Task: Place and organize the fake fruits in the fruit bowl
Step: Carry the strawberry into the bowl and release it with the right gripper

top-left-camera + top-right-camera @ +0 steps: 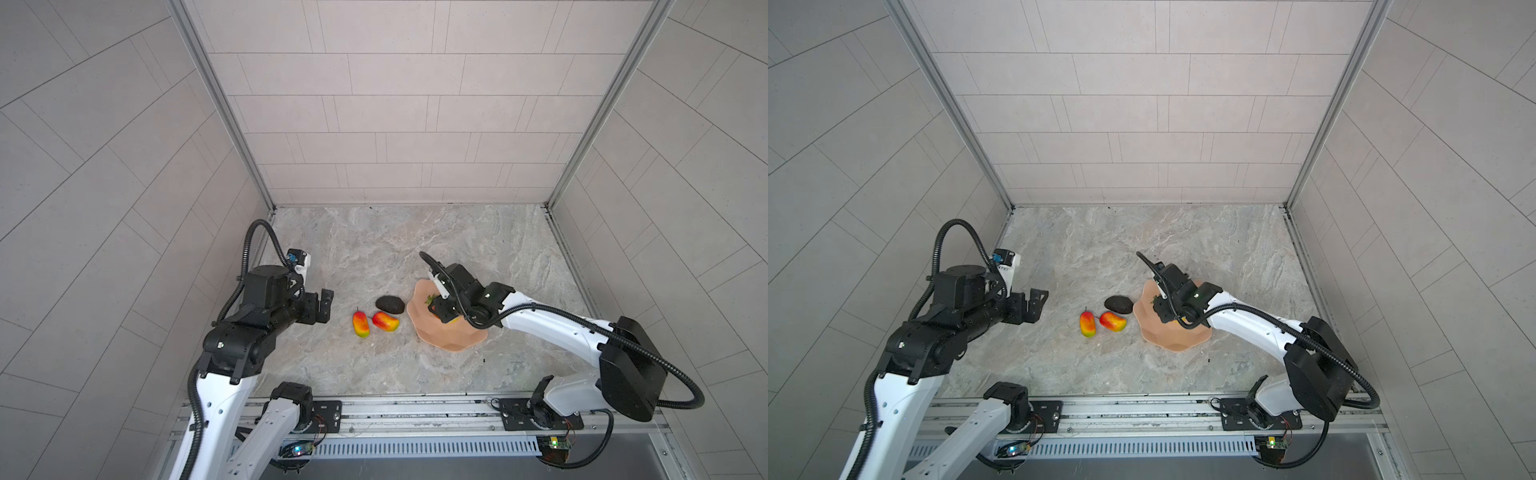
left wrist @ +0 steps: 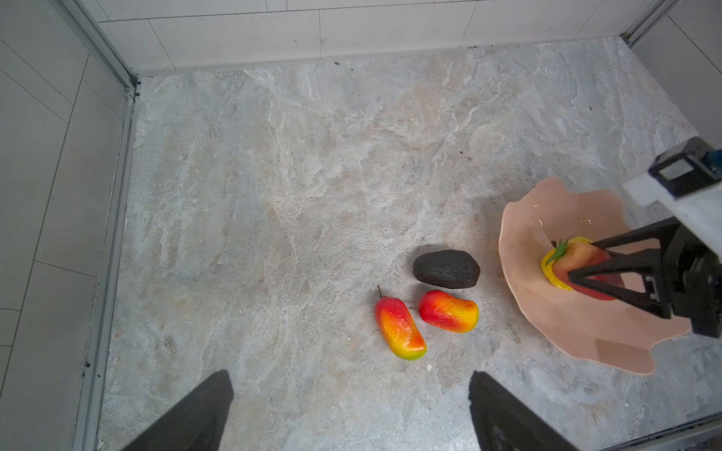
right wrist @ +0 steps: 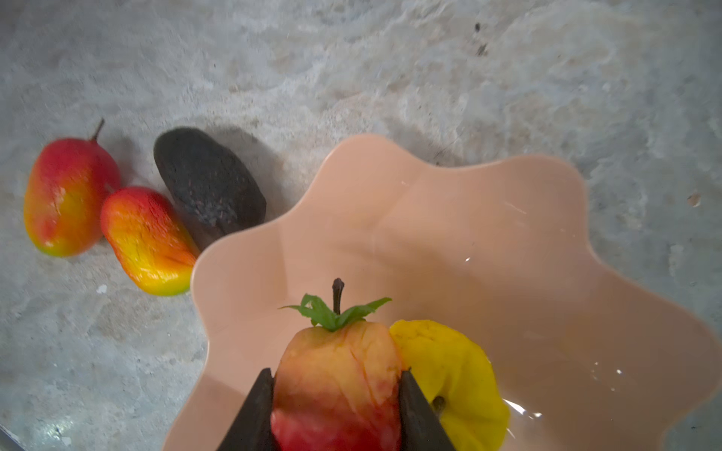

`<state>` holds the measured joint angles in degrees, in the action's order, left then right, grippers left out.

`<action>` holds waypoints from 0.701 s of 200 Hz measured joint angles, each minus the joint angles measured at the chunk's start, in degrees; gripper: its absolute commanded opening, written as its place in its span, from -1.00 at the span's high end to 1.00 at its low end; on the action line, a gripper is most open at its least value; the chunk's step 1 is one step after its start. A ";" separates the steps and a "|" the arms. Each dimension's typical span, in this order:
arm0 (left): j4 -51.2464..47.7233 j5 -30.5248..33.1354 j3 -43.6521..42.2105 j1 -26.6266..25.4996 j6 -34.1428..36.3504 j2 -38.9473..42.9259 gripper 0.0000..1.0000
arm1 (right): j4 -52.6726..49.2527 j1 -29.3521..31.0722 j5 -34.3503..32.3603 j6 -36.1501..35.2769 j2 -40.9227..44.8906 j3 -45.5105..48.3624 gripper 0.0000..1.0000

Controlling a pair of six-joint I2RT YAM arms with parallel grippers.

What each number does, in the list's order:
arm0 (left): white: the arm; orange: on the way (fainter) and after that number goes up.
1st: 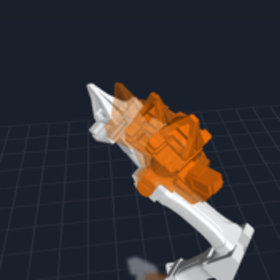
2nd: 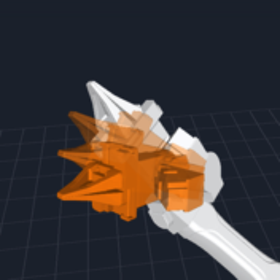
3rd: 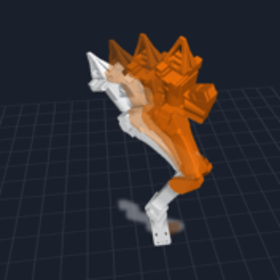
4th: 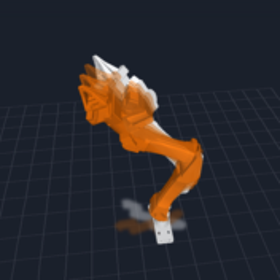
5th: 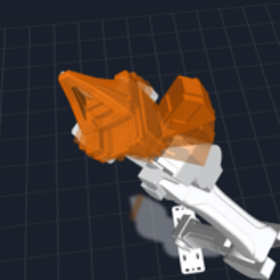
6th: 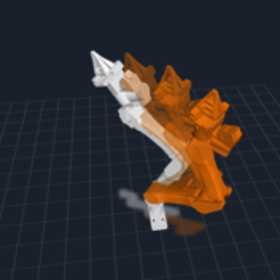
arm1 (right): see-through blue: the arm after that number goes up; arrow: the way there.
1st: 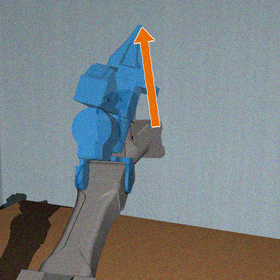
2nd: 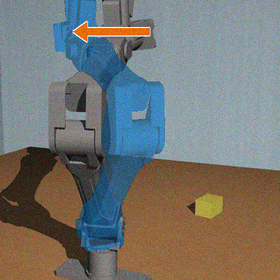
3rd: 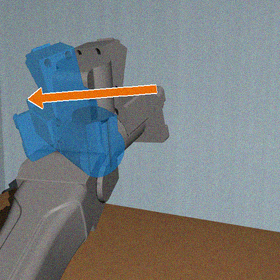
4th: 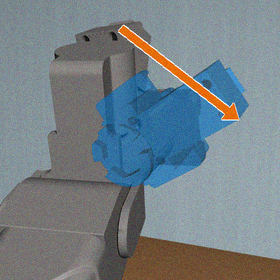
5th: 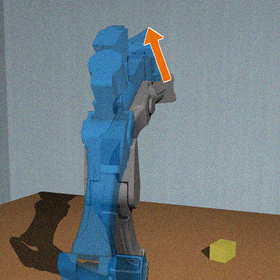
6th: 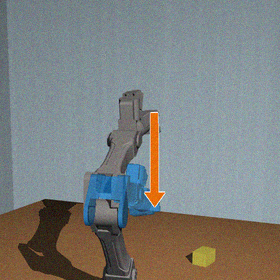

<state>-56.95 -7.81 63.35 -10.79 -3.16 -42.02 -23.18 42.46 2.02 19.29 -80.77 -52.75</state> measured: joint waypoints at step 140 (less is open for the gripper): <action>-0.63 -0.15 0.09 0.00 -0.02 0.17 -0.99 | 5.44 4.79 -7.48 0.63 -4.42 2.67 0.37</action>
<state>-57.58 -7.97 63.44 -10.79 -3.18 -41.85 -17.74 47.24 -5.45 19.92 -85.19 -50.09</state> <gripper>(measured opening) 0.996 0.345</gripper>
